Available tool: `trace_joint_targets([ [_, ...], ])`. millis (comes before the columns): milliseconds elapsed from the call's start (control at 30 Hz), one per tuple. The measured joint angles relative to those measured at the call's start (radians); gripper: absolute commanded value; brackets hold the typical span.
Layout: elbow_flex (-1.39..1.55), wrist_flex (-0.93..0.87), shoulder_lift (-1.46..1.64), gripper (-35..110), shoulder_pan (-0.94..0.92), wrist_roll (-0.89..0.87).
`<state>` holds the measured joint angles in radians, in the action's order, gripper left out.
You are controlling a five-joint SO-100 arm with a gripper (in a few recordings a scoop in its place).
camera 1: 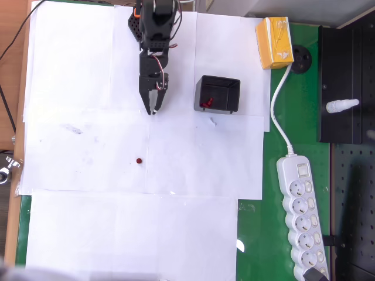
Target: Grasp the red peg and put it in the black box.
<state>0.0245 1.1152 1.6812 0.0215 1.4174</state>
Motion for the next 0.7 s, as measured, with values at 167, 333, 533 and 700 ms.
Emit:
trace_joint_targets([
  [167, 0.026, 0.097, 0.109, 0, 0.000, -0.012],
  [333, 0.058, 0.158, 0.207, 0, -0.009, 0.006],
  [533, 0.124, 0.160, 0.258, 0, -0.012, 0.044],
  [700, 0.175, 0.146, 0.276, 5, -0.012, 0.046],
])
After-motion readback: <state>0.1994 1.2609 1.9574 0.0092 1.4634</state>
